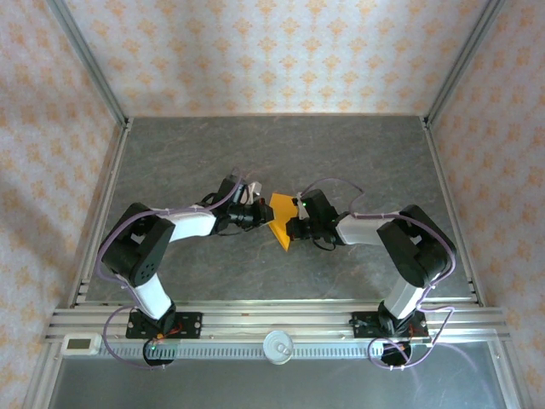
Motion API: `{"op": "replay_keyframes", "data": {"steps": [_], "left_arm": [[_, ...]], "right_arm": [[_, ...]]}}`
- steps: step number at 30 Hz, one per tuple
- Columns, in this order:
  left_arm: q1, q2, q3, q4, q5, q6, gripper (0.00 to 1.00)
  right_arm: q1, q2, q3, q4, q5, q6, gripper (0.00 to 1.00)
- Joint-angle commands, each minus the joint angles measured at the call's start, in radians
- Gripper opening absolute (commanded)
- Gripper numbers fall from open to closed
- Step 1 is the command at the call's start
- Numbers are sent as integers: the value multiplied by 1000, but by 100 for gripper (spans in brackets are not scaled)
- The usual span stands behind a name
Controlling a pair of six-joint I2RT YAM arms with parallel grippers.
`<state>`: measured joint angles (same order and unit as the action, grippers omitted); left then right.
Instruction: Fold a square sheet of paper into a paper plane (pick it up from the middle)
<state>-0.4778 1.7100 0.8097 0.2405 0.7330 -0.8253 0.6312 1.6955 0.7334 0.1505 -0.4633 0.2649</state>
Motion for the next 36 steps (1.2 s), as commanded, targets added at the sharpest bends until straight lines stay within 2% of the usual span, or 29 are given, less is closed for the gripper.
{"op": "replay_keyframes", "data": {"steps": [1,11,19,24,30,36], "left_arm": [[-1,-20,-4,91,45,-44,5],[-24,65,28,68,66,-29,5],[-27,107,17,-9,-5,17,4],[-28,122,9,-84,-93,57,4],[-28,88,48,-136,-120,81,4],[-43,35,79,-119,-69,80,8]], "right_arm": [[-8,32,-9,-46,39,-5,0],[-8,30,-12,-51,43,-7,0],[-8,33,-11,-52,42,-8,0],[-8,39,-9,-52,40,-10,0],[-8,35,-11,-52,44,-7,0],[-8,33,-12,-57,45,-6,0]]}}
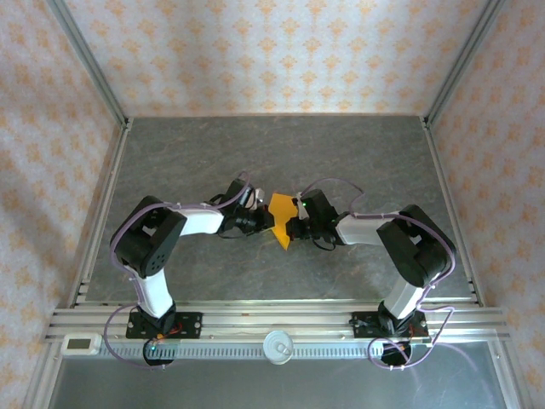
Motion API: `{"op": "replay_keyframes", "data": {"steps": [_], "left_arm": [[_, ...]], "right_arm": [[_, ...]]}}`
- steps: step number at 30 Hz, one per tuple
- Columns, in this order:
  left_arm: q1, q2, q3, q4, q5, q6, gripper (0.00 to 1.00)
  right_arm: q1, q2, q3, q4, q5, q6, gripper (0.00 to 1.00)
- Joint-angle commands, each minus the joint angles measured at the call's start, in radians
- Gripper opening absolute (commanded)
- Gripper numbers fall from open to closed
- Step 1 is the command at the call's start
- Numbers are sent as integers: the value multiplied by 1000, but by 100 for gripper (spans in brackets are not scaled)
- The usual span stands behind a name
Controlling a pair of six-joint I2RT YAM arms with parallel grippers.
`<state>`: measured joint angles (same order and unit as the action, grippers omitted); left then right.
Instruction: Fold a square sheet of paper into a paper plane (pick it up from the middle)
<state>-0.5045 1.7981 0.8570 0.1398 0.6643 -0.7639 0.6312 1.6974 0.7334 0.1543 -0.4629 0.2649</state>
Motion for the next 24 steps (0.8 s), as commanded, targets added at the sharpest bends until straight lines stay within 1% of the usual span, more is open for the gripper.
{"op": "replay_keyframes", "data": {"steps": [1,4,9,13,17,18,20,22,24], "left_arm": [[-20,-58,33,-13,3,16,9],[-24,-43,32,6,29,3,8],[-29,9,31,-1,34,9,7],[-33,45,30,-49,-4,41,6],[-33,66,0,-60,-29,68,5],[-33,71,-5,-64,-34,75,5],[-35,76,-11,-78,-49,88,5],[-34,75,-21,-74,-58,90,4],[-35,75,-24,-71,-57,92,4]], "right_arm": [[-8,31,-12,-61,47,-6,0],[-8,30,-12,-61,46,-6,0],[-8,25,-10,-64,47,-5,0],[-8,24,-9,-62,42,-3,0],[-8,12,-3,-49,20,12,0],[-8,7,0,-45,15,18,1],[-8,-9,12,-43,0,31,6],[-8,-33,22,-43,2,43,14],[-8,-66,30,-57,31,52,22]]}}
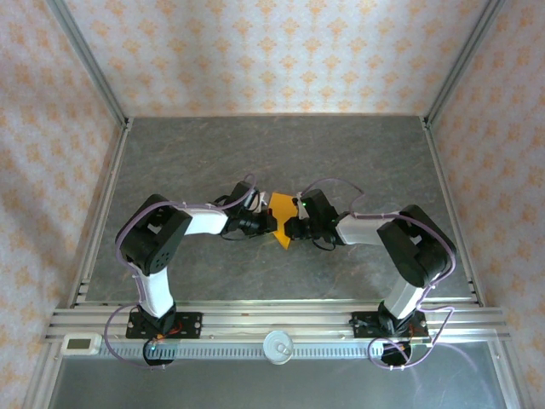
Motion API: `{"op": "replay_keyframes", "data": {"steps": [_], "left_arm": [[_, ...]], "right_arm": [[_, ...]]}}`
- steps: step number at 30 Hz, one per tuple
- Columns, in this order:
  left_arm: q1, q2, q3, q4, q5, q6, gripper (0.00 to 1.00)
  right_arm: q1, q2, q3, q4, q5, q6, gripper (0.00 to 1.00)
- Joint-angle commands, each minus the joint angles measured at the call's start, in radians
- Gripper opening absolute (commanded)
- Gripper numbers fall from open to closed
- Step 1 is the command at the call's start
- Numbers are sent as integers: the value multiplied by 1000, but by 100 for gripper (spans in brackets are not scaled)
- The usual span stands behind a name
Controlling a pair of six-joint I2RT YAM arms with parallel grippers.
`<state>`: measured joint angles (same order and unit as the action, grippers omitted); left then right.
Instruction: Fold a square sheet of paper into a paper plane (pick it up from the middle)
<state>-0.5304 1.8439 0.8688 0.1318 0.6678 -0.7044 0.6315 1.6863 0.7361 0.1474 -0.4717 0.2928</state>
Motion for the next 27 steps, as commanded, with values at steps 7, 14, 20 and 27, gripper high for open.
{"op": "replay_keyframes", "data": {"steps": [7,14,20,27], "left_arm": [[-8,18,-32,-53,-64,30,4],[-10,21,-31,-39,-57,26,4],[-9,23,-30,-38,-56,28,4],[-9,19,-29,-38,-56,26,4]], "right_arm": [[-11,-135,57,-125,67,142,34],[-10,-106,44,-78,-195,278,16],[3,-90,41,-80,-263,297,5],[26,-20,71,-144,-228,279,2]]}}
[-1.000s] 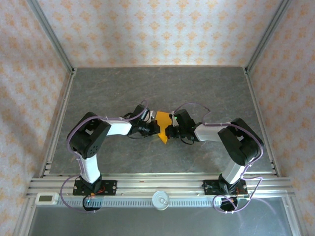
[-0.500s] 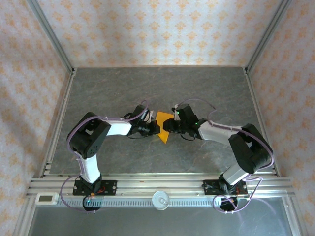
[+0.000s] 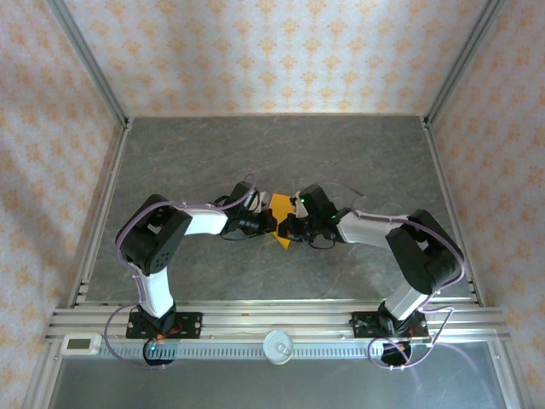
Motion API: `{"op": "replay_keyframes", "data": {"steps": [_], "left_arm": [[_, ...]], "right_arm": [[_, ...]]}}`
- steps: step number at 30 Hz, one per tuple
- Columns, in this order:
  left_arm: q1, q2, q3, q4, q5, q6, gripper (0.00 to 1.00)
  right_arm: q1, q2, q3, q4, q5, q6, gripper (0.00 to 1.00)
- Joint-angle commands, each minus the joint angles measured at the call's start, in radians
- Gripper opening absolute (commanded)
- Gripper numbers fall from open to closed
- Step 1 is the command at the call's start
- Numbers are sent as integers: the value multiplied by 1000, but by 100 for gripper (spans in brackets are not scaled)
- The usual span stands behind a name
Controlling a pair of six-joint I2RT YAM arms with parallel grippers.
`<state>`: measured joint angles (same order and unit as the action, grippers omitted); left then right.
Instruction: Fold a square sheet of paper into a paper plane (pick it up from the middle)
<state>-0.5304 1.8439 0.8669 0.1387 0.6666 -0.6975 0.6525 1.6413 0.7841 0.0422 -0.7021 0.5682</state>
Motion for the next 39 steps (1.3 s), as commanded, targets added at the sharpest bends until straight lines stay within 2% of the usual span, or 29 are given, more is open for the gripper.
{"op": "replay_keyframes", "data": {"steps": [1,7,16,24,34,39], "left_arm": [[-9,18,-27,-45,-53,19,4],[-9,18,-25,-49,-55,23,4],[-9,23,-22,-50,-53,24,4],[-9,23,-20,-53,-55,24,4],[-10,18,-23,-53,-56,25,4],[-10,21,-25,-52,-59,23,4]], "right_arm": [[6,35,22,-42,6,3,2],[9,49,-26,-40,18,13,2],[18,-17,-118,-9,9,51,2],[20,-109,-94,26,-12,114,2],[19,57,-34,161,3,212,4],[19,54,-75,103,14,179,5]]}}
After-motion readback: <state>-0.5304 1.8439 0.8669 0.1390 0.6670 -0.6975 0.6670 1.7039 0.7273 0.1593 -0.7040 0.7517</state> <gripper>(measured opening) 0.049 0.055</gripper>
